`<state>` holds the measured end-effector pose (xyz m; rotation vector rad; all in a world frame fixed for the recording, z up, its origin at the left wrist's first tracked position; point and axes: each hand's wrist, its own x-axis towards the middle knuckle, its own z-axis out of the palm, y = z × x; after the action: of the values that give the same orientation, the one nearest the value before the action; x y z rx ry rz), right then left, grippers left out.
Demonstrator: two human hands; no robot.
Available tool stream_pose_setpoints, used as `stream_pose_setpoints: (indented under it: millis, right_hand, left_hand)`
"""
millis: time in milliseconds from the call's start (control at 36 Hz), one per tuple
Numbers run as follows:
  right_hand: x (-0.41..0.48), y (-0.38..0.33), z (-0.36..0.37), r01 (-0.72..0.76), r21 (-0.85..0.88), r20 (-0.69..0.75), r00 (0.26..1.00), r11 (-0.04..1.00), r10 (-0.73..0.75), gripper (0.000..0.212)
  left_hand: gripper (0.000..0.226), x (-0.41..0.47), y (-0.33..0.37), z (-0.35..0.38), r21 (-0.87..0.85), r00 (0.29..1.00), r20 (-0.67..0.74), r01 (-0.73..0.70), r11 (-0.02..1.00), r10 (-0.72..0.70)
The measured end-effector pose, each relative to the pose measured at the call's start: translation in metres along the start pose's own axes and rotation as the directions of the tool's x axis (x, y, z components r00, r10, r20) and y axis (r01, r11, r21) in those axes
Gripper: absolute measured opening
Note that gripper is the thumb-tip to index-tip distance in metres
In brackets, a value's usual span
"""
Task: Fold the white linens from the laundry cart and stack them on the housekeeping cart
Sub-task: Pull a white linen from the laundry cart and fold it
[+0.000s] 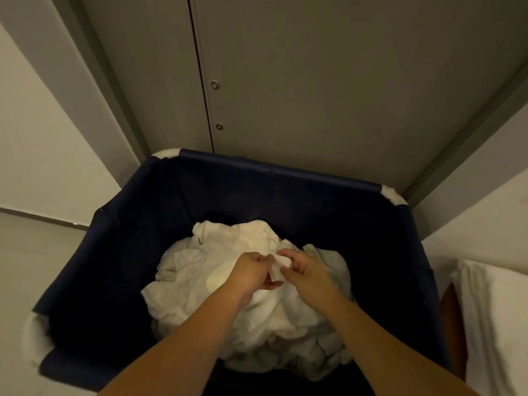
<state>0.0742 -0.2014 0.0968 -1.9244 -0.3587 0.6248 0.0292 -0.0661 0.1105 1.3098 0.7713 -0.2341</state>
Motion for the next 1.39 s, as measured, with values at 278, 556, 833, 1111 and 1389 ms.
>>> stream_pose_setpoints:
  millis: [278, 556, 833, 1111, 1389]
  right_hand:
    - [-0.011, 0.006, -0.013, -0.007, 0.066, 0.115, 0.993, 0.998, -0.001, 0.049]
    - [-0.010, 0.016, -0.009, 0.057, -0.129, -0.143, 0.987, 0.990, -0.075, 0.024]
    - [-0.016, -0.011, -0.032, 0.016, -0.119, -0.218, 0.975, 0.993, -0.042, 0.019]
    - [-0.030, -0.060, -0.060, 0.175, -0.189, -0.309, 0.924, 0.966, -0.228, 0.035]
    - [-0.035, -0.096, -0.092, 0.261, -0.318, -0.345, 0.863, 0.911, -0.368, 0.035]
  left_hand:
    - [0.021, 0.010, -0.006, 0.007, -0.041, 1.000, 0.012, 0.022, 0.999, -0.021]
    - [0.023, 0.014, -0.010, -0.009, 0.240, 0.988, 0.101, -0.135, 0.961, 0.114]
    - [0.033, 0.044, -0.052, -0.068, 0.614, 0.947, 0.034, -0.273, 0.741, 0.320]
    - [0.028, 0.063, -0.066, -0.078, 0.847, 0.928, 0.205, -0.328, 0.419, 0.312]
    - [0.043, 0.061, -0.054, -0.068, 0.859, 0.906, 0.359, -0.415, 0.299, 0.226]
